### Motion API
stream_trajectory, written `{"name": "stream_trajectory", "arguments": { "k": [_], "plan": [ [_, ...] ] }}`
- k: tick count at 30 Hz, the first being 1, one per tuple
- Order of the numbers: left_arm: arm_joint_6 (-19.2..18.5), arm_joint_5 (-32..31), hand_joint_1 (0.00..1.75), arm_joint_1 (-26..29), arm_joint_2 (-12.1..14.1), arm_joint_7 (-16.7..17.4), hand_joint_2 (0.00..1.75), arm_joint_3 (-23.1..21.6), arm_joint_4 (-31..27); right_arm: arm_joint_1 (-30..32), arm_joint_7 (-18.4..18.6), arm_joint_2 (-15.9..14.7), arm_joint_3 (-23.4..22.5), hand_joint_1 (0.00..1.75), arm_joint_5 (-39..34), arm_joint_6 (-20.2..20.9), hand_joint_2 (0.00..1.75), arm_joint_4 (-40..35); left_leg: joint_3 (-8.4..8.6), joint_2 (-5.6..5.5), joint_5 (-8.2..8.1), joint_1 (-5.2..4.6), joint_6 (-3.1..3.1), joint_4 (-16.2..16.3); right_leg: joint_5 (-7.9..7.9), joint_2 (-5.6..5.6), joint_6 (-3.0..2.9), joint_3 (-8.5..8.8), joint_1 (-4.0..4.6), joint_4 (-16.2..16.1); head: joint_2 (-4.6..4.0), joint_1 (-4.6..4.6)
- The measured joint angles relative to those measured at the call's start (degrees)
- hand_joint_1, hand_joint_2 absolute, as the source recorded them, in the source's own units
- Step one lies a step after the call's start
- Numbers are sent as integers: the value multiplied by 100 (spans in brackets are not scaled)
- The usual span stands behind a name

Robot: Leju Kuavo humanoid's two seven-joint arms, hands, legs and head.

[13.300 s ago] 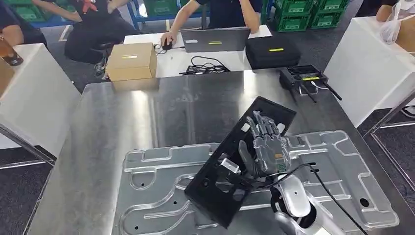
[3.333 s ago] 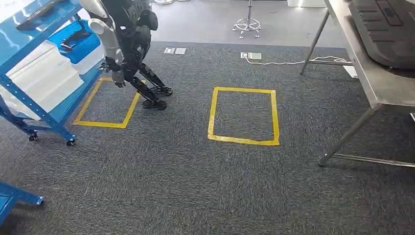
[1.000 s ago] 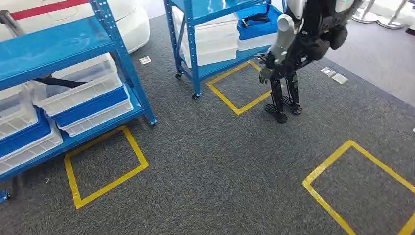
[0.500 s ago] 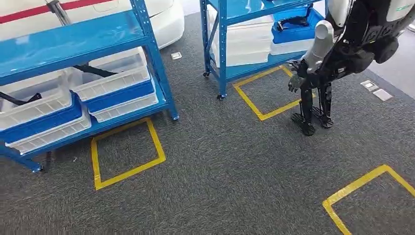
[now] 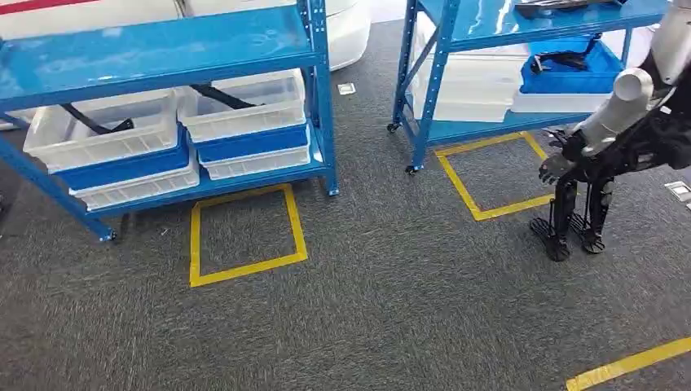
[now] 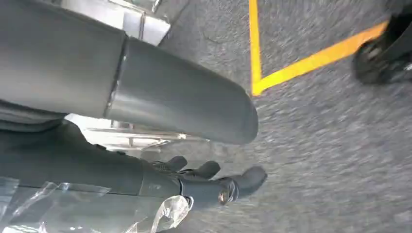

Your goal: Take the parts from the cabinet and place them on the table.

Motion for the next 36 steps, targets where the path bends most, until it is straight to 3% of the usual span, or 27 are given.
{"name": "stream_trajectory", "arguments": {
  "k": [1, 2, 3, 4, 6, 7, 8, 11, 12, 13, 15, 17, 18, 19, 21, 22, 23, 26, 27, 28, 29, 30, 31, 32, 33, 35, 36],
  "plan": [
    [-11, 0, 0, -10, -13, 0, 0, 0, 0, 7, 0, -2, 4, 0, 2, 0, 0, 0, -5, -82, -7, -3, 9, 4, -183, 12, 5, -266, 1, 478, 0, 0],
    [-33, 0, 0, -4, -13, 0, 0, 0, 0, 9, 0, -2, 4, 0, -4, 0, 0, 0, 3, -162, -11, -7, 11, 5, -222, 14, 8, -459, 6, 779, 0, 2],
    [-39, 0, 0, 13, -17, 7, 0, 0, 0, 8, 0, -2, 7, 0, -2, 0, 0, 0, 17, -255, -17, -6, 14, 6, -101, 15, 8, -516, 4, 775, 0, 0],
    [-42, 0, 0, 27, -20, 13, 0, 0, 0, 7, 0, -2, 9, 0, -2, 0, 0, 0, 34, -350, -29, 2, 0, 14, 144, 24, 8, -430, 0, 482, 0, 2],
    [-42, 0, 0, 28, -24, 13, 0, 0, 0, 8, 0, -22, 15, 0, 4, 2, 0, 0, 87, -531, -62, 25, -45, 23, 759, 152, 13, 17, -22, -581, 0, 2],
    [-42, -2, 0, 27, -24, 15, 0, 0, 0, 33, 0, -24, 20, 0, 15, 4, 0, 0, 84, -597, -83, 30, -80, 28, 883, 436, 26, 173, -64, -999, 0, 2],
    [-35, -2, 0, 12, -24, 28, 0, 0, 0, 38, 0, -24, 24, 0, 17, 13, 0, 2, 70, -660, -115, -11, -116, 74, 857, 450, -24, 205, -48, -1053, 0, 2],
    [-31, -9, 0, 29, -24, 66, 0, 0, 0, -26, 0, -24, 33, 0, 20, 20, 0, 2, 45, -771, -113, 23, -154, 46, 841, 270, -140, 206, 0, -1047, 0, -9],
    [-26, -4, 0, 38, -15, 74, 0, 0, 0, -47, 0, -9, 41, 0, 18, 20, 0, -2, 43, -736, -147, 30, -174, 90, 853, 184, -182, 220, -34, -1064, 0, -2],
    [-17, -4, 0, 46, -20, 77, 0, 0, 0, -37, 0, -26, 48, 0, 15, 17, 0, -2, -11, -412, -233, 0, -218, 247, 840, 140, -216, 244, -31, -1067, 0, -20],
    [-17, -4, 0, 15, -22, 81, 0, 0, 0, 4, 0, -31, 61, 0, 15, 17, 0, 0, -458, -118, -661, 31, -287, 1107, 807, -18, -264, 262, -4, -1066, 0, -44],
    [-17, 0, 0, 9, -28, 87, 0, 0, 0, 20, -2, -33, 66, 0, 7, 17, 0, 0, -956, -56, -940, 50, -306, 2005, 772, -183, -284, 273, 14, -1066, 0, -46],
    [-15, 7, 0, 25, -31, 92, 0, 0, 0, 20, -4, -33, 70, 0, 0, 15, 0, 0, -1026, -44, -895, 53, -302, 2080, 754, -244, -288, 289, 21, -1066, 0, -44],
    [-15, 9, 0, 42, -31, 92, 0, 0, 0, 17, -9, -33, 72, 0, 0, 15, 0, 0, -947, -33, -722, 52, -280, 1871, 733, -304, -283, 318, 29, -1066, 0, -46],
    [-7, 9, 0, 46, -31, 92, 0, 0, 0, 3, -11, -31, 81, 0, -2, 15, 0, 0, -437, 95, -172, 4, -163, 817, 678, -448, -278, 407, 58, -1069, 0, -46],
    [0, 9, 0, 33, -31, 92, 0, 0, 0, 7, -9, -26, 85, 0, -2, 15, 0, 0, -190, 394, 16, -62, -50, 328, 656, -504, -275, 446, 63, -1078, 0, -44],
    [9, 9, 0, 4, -20, 96, 0, 0, 0, 10, -9, -15, 94, 0, -7, 17, 0, 0, -131, 591, -34, -122, -16, 157, 608, -579, -234, 482, 103, -1067, 0, -44],
    [22, 24, 0, 1, -22, 98, 0, 0, 0, -38, -52, -24, 107, 0, -22, -54, 0, 0, -144, 372, -54, -144, -21, 137, 562, -759, -162, 542, 69, -1113, 0, -44],
    [33, 44, 0, 12, -22, 98, 0, 0, 0, -69, -96, -24, 111, 0, -22, -126, 0, -2, -88, 294, -15, -103, 6, 47, 542, -814, -124, 599, 102, -1148, 0, -46],
    [48, 50, 0, 42, -28, 109, 0, 0, 0, -35, -105, -31, 118, 0, -24, -188, 0, -2, -21, 241, 48, -46, -17, -24, 497, -529, -85, 596, 68, -1056, 0, -39],
    [66, 54, 0, 31, -26, 120, 0, 0, 0, -30, -77, -31, 122, 0, -35, -277, 0, 0, -11, 191, 49, -27, 6, -44, 341, -209, -58, 463, 64, -795, 0, -28],
    [74, 57, 0, 12, -26, 122, 175, 0, 0, -10, -50, -31, 122, 0, -59, -332, 0, 0, -11, 141, 50, -19, 19, -44, 125, -60, -44, 232, 63, -372, 0, -20],
    [85, 57, 0, -3, -35, 129, 175, 0, 0, 3, -24, -35, 127, 0, -72, -378, 175, 0, -8, 83, 42, -14, 28, -43, -75, 0, -31, -31, 51, 105, 0, -2],
    [87, 52, 0, -11, -42, 151, 175, 0, 0, 4, 29, -35, 129, 0, -87, -435, 175, 2, -3, 30, 33, -14, 35, -40, -199, 10, -10, -301, 42, 546, 0, -2],
    [96, 46, 0, -5, -46, 203, 175, 0, 0, 4, 81, -35, 131, 0, -90, -503, 175, 2, 14, -19, 20, -9, 28, -39, -166, 10, 5, -440, 35, 708, 0, 0],
    [120, 55, 0, 17, -48, 288, 175, 0, 0, 6, 164, -37, 133, 0, -151, -573, 175, 2, 69, -109, -26, 27, -16, -23, 306, 10, 55, -318, 0, 219, 0, -2],
    [118, 85, 0, 20, -48, 312, 175, 0, 0, 8, 192, -44, 133, 0, -190, -570, 175, 2, 111, -146, -71, 57, -58, 7, 682, 11, 93, -74, -32, -389, 0, -2]
  ]
}}
